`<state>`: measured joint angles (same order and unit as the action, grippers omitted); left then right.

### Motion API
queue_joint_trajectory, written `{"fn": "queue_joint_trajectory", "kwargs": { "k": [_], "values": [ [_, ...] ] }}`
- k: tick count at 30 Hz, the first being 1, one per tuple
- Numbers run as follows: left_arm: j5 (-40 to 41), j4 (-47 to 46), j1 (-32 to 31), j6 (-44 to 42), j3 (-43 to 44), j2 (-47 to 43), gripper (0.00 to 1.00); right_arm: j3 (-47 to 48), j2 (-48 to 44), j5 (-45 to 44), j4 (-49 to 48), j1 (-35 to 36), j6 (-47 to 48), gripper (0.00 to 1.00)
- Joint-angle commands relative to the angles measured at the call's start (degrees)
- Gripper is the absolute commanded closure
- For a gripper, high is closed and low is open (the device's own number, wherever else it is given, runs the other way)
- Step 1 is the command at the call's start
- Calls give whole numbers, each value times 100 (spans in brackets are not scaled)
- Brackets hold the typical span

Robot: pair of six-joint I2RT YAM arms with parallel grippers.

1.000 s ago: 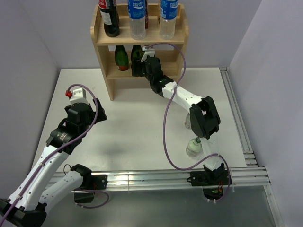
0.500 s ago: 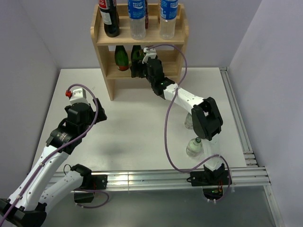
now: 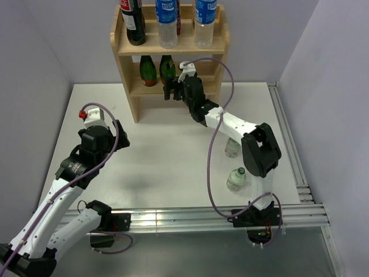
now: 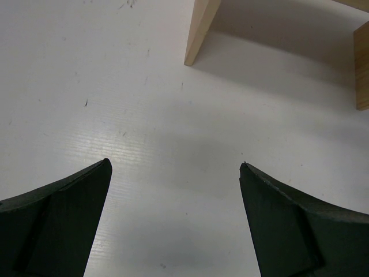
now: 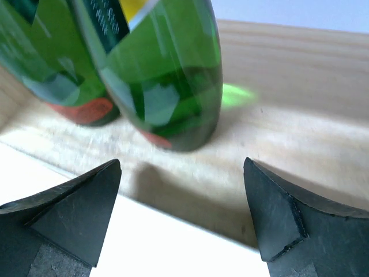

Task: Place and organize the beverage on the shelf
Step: Place the drink on the shelf, then pick up the drink from the center of the board.

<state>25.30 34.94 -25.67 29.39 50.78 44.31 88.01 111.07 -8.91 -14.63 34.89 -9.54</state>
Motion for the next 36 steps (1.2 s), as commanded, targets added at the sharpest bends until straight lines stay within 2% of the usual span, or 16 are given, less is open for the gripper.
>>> {"fn": "queue_joint_trajectory", "kwargs": {
  "k": [1,6,20,26,29,36],
  "values": [
    [80,-128,18,14,-16,-98,0,-538,-102,-146,1665,140,-285,6],
    [238,-101,18,76,-7,-142,1,-846,-603,-252,1806,290,-285,7],
    [379,-84,71,243,-16,-336,0,-2463,-2879,-1016,2149,712,-971,10],
    [318,-93,80,182,-34,-397,0,-2727,-3521,-1464,2649,712,-962,10],
    [291,-92,80,164,-34,-424,0,-2859,-3741,-2043,3071,668,-962,7],
    [177,-119,80,138,-42,-415,1,-3289,-4514,-2616,3687,255,-1173,7]
  ]
}}
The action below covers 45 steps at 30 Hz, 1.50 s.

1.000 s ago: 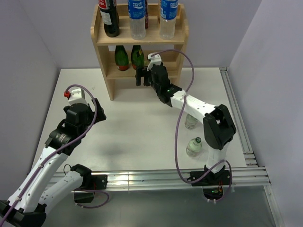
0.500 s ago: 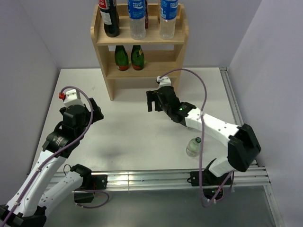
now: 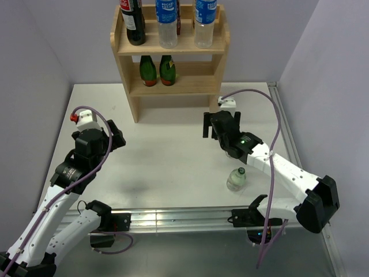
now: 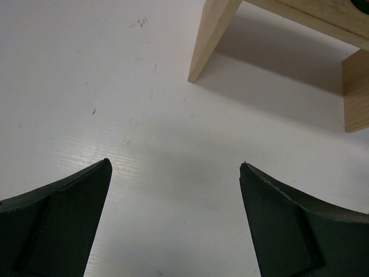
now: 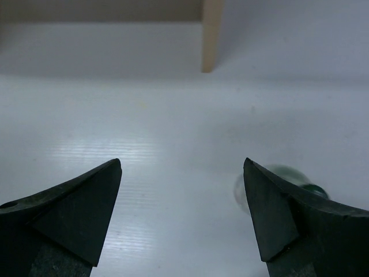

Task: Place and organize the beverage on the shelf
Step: Pick up the drink from the center of the board.

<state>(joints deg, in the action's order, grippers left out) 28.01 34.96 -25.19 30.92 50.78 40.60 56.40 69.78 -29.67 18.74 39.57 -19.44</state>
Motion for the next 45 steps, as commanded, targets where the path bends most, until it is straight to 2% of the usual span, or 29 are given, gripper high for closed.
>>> {"fn": "queue_joint_trajectory", "kwargs": {
  "k": [1,5,12,18,21,25,27,30,32,34,37,40,45],
  "values": [
    [-137,-130,32,-7,-42,-43,0,-164,-456,-609,471,-344,-235,7],
    [-182,-139,32,-42,-51,-34,0,-410,-903,-663,516,-590,-314,8],
    [-278,-156,32,-59,-51,-17,1,-796,-1062,-558,421,-1134,-438,9],
    [-349,-156,23,-86,-51,-8,0,-1114,-1019,-171,86,-1522,-341,19],
    [-358,-165,32,-86,-60,-26,1,-1158,-896,-74,-98,-1549,-297,27],
    [-358,-156,32,-86,-60,-26,1,-1202,-808,-48,-213,-1558,-280,46],
    [-358,-165,23,-95,-60,-35,0,-1202,-790,-39,-213,-1558,-253,52],
    [-410,-183,32,-112,-69,-8,1,-1184,-799,-13,-143,-1558,-218,69],
    [-419,-174,32,-103,-60,35,0,-1149,-834,5,-125,-1558,-174,74],
    [-463,-191,32,-121,-60,62,1,-1114,-895,40,-125,-1549,-95,87],
    [-673,-218,23,-174,-34,167,1,-956,-975,251,-143,-1488,107,97],
    [-1050,-244,32,-139,63,404,1,-737,-1115,356,-143,-1233,318,100],
    [-1709,-279,32,257,247,1203,0,-306,-1080,462,-3,-794,555,100]
  ]
}}
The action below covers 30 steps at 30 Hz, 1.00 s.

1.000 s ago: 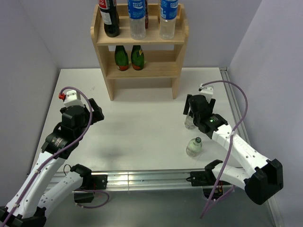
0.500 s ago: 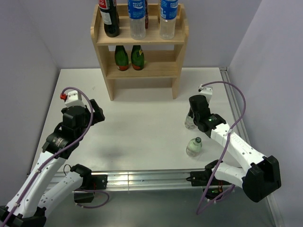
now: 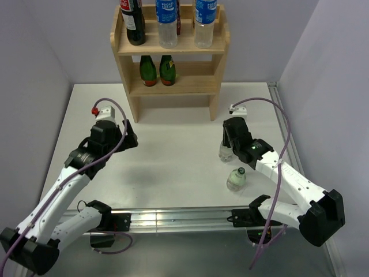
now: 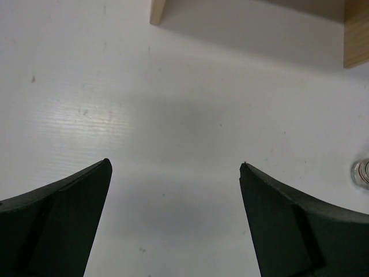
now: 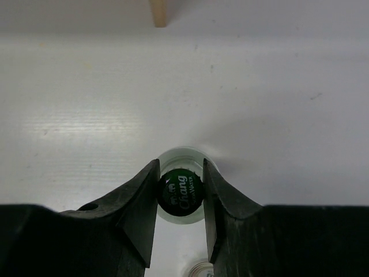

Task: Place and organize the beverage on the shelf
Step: Pick up the drink from the center of the board.

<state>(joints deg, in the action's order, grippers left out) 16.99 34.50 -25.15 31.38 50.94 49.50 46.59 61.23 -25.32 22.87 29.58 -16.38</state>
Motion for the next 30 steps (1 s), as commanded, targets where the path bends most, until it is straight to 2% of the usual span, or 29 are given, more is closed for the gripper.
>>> {"fn": "queue_joint_trajectory", "kwargs": {
  "k": [1,3,10,11,14,18,25,30],
  "values": [
    [-688,-138,45,298,285,463,0,720,-182,45,-398,362,267,100],
    [-758,-119,45,597,347,824,0,887,-121,123,-354,521,311,100],
    [-1646,-2059,-429,941,-522,1211,0,1431,108,1221,-143,1084,434,100],
    [-1647,-2636,-673,827,-758,1212,0,1510,91,1597,-125,1146,460,100],
    [-1830,-3605,-1096,424,-1277,1124,0,1625,47,2178,-64,1278,522,100],
    [-1726,-5028,-1738,-183,-1911,755,0,1845,38,2400,190,1541,645,100],
    [-1928,-6603,-2521,-993,-3124,-343,0,2346,161,2505,630,1866,873,100],
    [-2173,-6728,-2811,-1432,-3345,-564,1,2767,249,2769,955,2156,1049,100]
  ]
}}
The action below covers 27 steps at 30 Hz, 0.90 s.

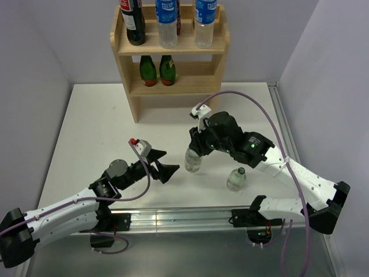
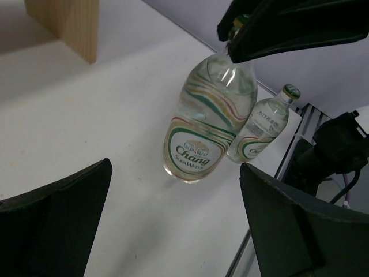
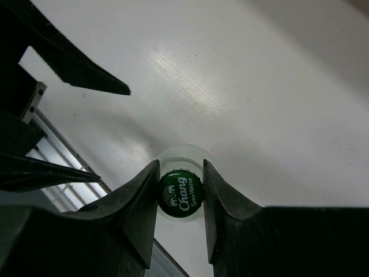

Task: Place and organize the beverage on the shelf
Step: Pick up the drink from the center of the board.

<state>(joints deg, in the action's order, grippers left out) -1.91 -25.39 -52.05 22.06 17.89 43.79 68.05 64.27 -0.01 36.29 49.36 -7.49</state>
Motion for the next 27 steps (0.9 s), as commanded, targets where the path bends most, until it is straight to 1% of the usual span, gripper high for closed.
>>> {"fn": "queue_joint_trajectory", "kwargs": {
  "k": [1,6,7,9,10,11,13,16,20,22,27],
  "values": [
    [-336,-766,-156,-667,-40,42,1,691,-29,256,-325,231,195,100],
    [-687,-985,-525,-1002,30,366,0,1184,42,274,105,574,423,100],
    [-653,-1003,-586,-1124,48,419,1,1297,68,274,167,644,450,100],
    [-504,-995,-814,-1248,118,595,1,1403,103,186,377,802,502,100],
    [-181,-995,-894,-1370,144,656,1,1447,129,133,439,855,520,100],
    [5,-1012,-1077,-1406,188,788,0,1509,138,72,492,908,520,100],
    [417,-1143,-1228,-1494,197,911,1,1570,147,10,624,1031,520,100],
    [752,-1249,-1430,-1565,285,1149,1,1623,173,-166,703,1180,503,100],
    [1060,-1258,-1737,-1696,443,1439,1,1746,261,-455,879,1444,520,100],
    [1166,-1258,-1791,-1732,478,1500,1,1808,314,-622,958,1523,494,100],
    [1176,-1530,-1870,-1688,408,1580,1,1782,279,-562,853,1647,467,100]
  ]
}}
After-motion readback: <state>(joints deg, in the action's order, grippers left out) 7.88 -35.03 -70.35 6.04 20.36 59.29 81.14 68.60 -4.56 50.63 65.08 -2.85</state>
